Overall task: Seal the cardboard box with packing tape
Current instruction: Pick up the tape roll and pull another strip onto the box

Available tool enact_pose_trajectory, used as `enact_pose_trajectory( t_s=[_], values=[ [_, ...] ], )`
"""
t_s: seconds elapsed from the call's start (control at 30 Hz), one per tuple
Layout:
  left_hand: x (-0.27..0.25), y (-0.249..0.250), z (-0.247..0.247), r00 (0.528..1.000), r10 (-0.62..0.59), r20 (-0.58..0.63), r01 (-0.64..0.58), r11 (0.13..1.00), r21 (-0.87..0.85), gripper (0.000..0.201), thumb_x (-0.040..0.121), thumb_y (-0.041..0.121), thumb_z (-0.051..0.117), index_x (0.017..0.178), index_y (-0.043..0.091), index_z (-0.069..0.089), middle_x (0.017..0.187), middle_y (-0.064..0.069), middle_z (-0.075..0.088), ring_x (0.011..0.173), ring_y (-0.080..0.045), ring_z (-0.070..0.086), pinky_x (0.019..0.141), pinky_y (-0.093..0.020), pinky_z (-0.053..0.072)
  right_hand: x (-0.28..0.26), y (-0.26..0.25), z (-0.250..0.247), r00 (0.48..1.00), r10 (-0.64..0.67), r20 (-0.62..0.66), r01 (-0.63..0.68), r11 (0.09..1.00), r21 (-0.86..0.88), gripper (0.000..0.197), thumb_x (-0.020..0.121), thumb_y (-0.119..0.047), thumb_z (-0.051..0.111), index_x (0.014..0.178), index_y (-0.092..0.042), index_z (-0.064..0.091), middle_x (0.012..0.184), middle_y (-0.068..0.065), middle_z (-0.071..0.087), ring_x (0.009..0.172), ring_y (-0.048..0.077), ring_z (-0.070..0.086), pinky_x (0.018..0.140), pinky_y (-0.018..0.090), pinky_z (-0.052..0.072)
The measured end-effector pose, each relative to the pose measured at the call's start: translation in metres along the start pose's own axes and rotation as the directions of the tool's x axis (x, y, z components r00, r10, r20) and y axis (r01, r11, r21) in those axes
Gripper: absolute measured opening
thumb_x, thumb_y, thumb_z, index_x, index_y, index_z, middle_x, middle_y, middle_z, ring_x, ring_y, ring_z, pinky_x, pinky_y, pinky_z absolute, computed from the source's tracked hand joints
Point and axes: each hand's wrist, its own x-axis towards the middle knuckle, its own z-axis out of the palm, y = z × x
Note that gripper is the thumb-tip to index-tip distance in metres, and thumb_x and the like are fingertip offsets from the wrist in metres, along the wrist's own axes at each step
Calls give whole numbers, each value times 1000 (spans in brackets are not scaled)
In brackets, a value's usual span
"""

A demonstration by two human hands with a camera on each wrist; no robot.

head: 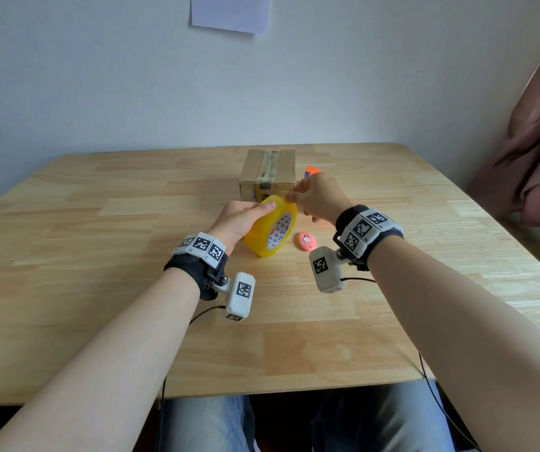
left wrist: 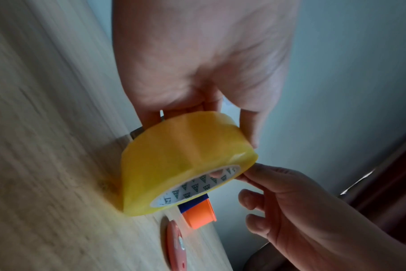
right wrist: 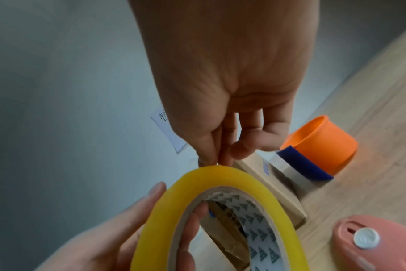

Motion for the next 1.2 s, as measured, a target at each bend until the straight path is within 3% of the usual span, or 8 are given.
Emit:
enact_pose_trajectory(
  t_s=[0.13, 0.27, 0.37, 0.57, 0.67, 0.8, 0.97, 1.2],
  values=[
    [-3, 9, 5, 1000, -2, -25, 4, 999, 50, 39, 85, 47, 77, 102, 12, 80, 100, -11, 79, 99, -29, 74, 89, -41, 60, 0, -11, -10, 999, -48, 24, 51, 991, -123, 19, 97, -29, 67, 86, -15, 72, 64, 6, 70, 54, 23, 69, 58, 39, 64],
    [-7, 18, 13, 997, -65, -42, 67, 996, 55, 60, 78, 53, 81, 117, 8, 72, 108, -10, 76, 98, -26, 74, 89, -44, 61, -3, -30, -22, 989, -149, 5, 143, 937, -319, 18, 98, -26, 63, 94, -11, 72, 74, -1, 66, 71, 20, 67, 62, 32, 57],
    [-10, 20, 16, 994, -96, -48, 99, 993, 62, 54, 75, 56, 81, 104, 11, 72, 106, -12, 77, 98, -27, 74, 91, -47, 60, -6, -39, -22, 979, -205, 17, 192, 879, -436, 20, 98, -26, 60, 101, -9, 71, 93, 6, 70, 84, 23, 67, 75, 38, 61],
    [1, 10, 13, 994, -94, -55, 99, 989, 106, 76, 52, 78, 77, 87, 12, 64, 90, -13, 72, 90, -28, 70, 90, -48, 57, -11, -58, -28, 949, -315, 2, 269, 807, -525, 20, 101, -26, 57, 104, -9, 69, 94, 3, 66, 81, 21, 63, 72, 36, 59],
    [1, 11, 11, 978, -208, -12, 208, 976, 58, 96, 47, 83, 79, 106, 8, 73, 103, -8, 78, 99, -27, 73, 92, -51, 58, -13, -64, -31, 945, -326, 16, 285, 800, -528, 17, 100, -26, 59, 103, -13, 69, 89, -3, 62, 80, 18, 61, 70, 31, 55],
    [-12, 19, 10, 972, -217, 90, 220, 975, -20, 67, 74, 59, 80, 117, 10, 67, 113, -13, 75, 106, -33, 72, 92, -54, 58, -15, -58, -32, 963, -267, 43, 264, 891, -369, 16, 98, -28, 64, 103, -15, 72, 84, -1, 71, 66, 16, 68, 57, 30, 58],
    [-13, 24, 4, 998, 42, -53, -42, 999, -6, 39, 84, 52, 75, 110, 25, 63, 121, -1, 67, 111, -22, 65, 85, -54, 61, -16, -55, -33, 963, -237, 129, 255, 955, -151, 8, 94, -19, 73, 92, -15, 66, 76, 7, 76, 56, 15, 75, 52, 35, 64],
    [-5, 22, 5, 960, 213, -180, -244, 955, -168, 22, 95, 8, 69, 99, 15, 49, 108, -22, 75, 94, -27, 78, 88, -49, 61, -9, -47, -32, 962, -250, 109, 263, 957, -120, 6, 93, -17, 74, 96, -17, 68, 86, 3, 76, 49, 9, 70, 43, 25, 56]
  ],
)
